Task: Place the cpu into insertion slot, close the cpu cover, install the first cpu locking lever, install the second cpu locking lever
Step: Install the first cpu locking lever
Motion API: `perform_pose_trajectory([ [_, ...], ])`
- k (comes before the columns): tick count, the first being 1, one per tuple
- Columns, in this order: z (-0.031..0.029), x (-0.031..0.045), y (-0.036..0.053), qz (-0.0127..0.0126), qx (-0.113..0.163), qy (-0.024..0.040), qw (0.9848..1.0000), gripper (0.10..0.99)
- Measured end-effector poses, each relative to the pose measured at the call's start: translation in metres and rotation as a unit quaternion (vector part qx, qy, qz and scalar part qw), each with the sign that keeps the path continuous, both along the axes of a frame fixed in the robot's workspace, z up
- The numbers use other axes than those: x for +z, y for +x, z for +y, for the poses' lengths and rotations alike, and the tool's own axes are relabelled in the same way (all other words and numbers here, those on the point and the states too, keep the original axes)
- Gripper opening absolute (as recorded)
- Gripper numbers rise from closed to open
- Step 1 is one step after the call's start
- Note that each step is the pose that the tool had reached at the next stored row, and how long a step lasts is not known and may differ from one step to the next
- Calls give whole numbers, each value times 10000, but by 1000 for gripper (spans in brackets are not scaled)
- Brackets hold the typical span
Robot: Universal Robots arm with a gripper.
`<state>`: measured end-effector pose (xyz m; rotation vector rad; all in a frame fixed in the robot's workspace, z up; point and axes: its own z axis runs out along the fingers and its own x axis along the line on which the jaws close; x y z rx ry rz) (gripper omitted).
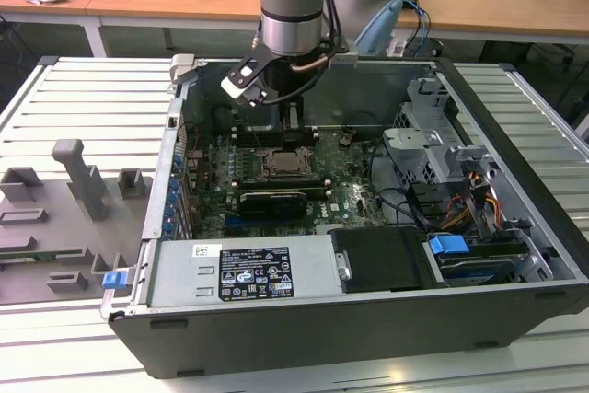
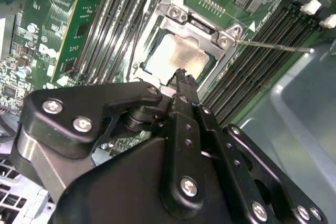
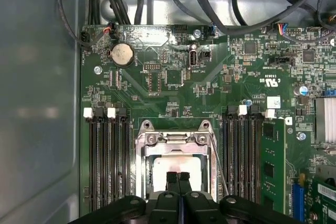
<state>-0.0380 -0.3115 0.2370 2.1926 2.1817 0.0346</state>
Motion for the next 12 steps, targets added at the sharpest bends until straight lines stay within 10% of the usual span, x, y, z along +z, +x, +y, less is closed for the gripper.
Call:
perform_pose_trajectory([
  [12, 1, 244, 0, -1, 86, -2, 10000, 106],
])
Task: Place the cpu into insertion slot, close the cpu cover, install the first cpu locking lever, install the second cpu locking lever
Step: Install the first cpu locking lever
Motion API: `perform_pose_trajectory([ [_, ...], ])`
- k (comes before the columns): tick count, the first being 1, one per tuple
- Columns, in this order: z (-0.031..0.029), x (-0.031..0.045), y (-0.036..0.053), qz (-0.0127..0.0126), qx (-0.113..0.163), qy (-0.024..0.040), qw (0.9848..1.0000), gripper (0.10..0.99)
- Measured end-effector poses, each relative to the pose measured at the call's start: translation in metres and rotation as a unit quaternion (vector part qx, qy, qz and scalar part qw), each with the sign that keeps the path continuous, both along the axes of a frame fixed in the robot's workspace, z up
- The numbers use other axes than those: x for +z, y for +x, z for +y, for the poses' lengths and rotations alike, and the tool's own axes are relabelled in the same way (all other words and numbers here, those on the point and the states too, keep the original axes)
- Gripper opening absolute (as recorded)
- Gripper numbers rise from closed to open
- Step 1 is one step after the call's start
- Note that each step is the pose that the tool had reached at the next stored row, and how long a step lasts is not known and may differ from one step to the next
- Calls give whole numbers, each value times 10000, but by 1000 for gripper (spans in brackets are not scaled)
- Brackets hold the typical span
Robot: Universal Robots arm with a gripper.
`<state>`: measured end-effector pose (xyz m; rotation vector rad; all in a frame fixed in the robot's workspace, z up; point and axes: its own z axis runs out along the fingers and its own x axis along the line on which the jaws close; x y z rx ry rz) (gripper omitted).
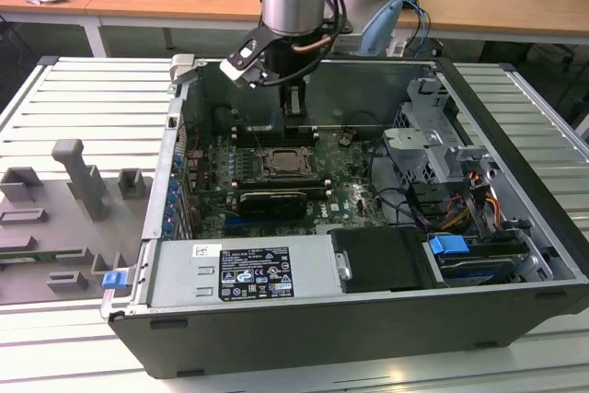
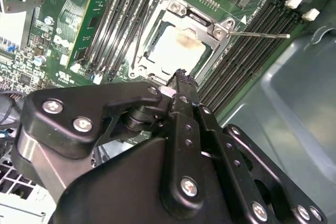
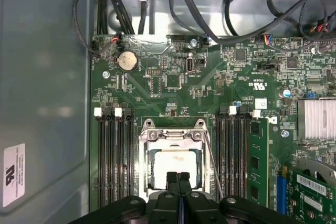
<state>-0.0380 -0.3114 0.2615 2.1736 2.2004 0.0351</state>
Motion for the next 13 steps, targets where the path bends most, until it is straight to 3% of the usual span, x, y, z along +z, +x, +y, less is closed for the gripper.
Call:
perform_pose_trajectory([
  [4, 0, 1, 0, 1, 434, -3, 9991, 106],
  [10, 0, 1, 0, 0, 978, -3, 9952, 106],
  [13, 0, 1, 0, 0, 1223, -3, 9925, 106],
])
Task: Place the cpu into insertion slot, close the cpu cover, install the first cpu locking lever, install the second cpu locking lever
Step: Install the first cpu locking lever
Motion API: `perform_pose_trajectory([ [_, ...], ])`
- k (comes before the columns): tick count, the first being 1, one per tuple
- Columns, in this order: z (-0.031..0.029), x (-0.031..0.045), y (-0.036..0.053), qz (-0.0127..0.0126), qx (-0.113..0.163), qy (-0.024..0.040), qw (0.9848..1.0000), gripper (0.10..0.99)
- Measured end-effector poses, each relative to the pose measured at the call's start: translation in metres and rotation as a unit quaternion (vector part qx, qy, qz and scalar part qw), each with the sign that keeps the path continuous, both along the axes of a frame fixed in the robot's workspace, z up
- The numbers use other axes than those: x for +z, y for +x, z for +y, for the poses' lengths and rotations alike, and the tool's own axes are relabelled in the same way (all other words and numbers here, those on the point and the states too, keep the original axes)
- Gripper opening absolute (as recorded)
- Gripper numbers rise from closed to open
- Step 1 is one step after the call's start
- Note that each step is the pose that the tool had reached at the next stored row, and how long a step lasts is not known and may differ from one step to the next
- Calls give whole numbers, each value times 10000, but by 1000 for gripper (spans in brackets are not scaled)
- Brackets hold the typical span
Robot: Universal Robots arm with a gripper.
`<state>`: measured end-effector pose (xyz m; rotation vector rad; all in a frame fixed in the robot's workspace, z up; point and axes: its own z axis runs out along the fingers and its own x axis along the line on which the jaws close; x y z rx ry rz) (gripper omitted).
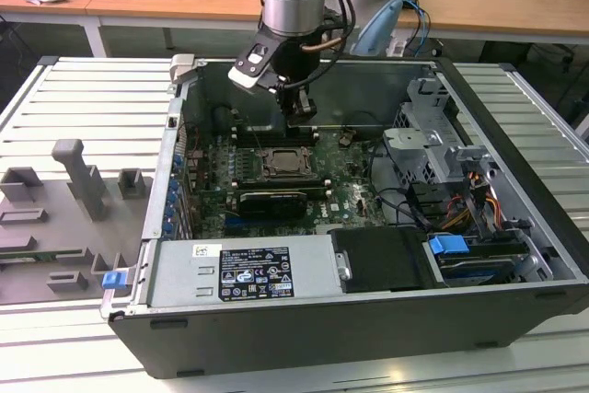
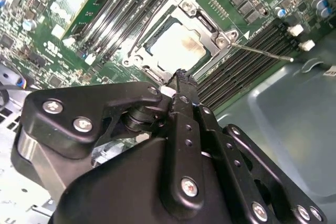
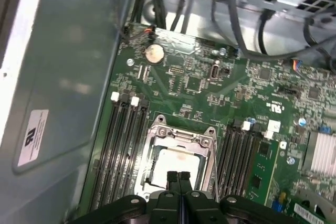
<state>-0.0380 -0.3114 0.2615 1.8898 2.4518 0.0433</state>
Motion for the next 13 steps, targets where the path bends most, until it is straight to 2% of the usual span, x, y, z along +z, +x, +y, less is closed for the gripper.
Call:
perform_pose_trajectory([
  [4, 0, 0, 0, 0, 241, 0, 9997, 106],
  [7, 0, 0, 0, 0, 468, 0, 9989, 106],
  [13, 0, 0, 0, 0, 846, 0, 9964, 106],
])
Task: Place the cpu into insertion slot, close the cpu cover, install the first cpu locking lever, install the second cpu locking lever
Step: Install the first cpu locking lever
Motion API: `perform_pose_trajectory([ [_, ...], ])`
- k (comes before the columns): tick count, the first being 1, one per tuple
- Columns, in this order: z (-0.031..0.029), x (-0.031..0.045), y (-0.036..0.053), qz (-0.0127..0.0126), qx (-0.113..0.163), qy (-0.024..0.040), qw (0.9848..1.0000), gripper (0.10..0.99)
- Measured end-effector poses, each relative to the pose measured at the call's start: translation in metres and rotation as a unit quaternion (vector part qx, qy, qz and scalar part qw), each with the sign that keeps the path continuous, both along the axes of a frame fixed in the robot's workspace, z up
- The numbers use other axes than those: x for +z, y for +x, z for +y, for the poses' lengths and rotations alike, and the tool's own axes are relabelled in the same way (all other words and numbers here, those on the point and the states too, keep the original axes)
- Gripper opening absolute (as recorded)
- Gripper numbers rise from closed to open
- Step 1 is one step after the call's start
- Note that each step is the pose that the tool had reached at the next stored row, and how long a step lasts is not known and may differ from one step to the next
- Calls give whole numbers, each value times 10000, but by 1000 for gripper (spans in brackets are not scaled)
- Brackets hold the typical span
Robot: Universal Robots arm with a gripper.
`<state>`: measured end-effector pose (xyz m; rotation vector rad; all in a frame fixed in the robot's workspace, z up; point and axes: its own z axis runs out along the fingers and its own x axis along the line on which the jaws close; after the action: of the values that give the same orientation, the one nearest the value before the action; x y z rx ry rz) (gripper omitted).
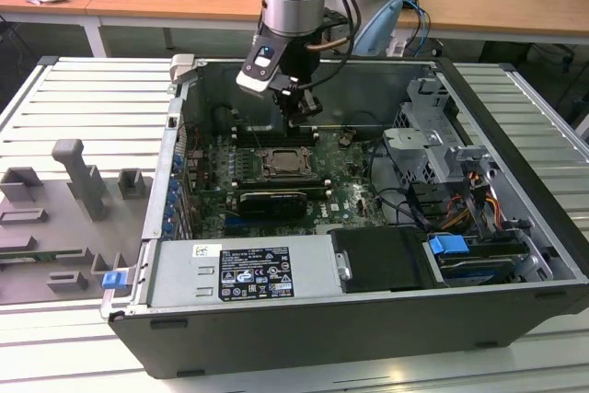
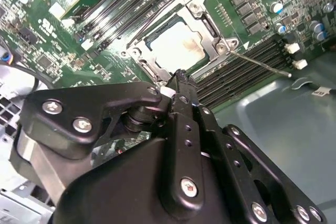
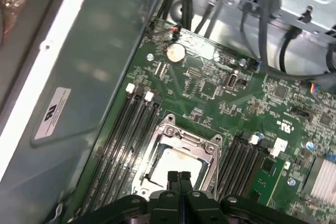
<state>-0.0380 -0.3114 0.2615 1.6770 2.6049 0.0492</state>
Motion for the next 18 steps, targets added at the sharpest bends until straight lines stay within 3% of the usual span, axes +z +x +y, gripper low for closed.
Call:
perform_pose_trajectory([
  [6, 0, 0, 0, 0, 517, -5, 9987, 106],
  [11, 0, 0, 0, 0, 1006, -9, 9949, 106],
  [13, 0, -1, 0, 0, 1205, -10, 9927, 106],
  [15, 0, -1, 0, 0, 1551, -11, 9879, 106],
  [17, 0, -1, 0, 0, 1717, -12, 9851, 106],
  [18, 0, -1, 0, 0, 1923, -13, 9813, 106],
])
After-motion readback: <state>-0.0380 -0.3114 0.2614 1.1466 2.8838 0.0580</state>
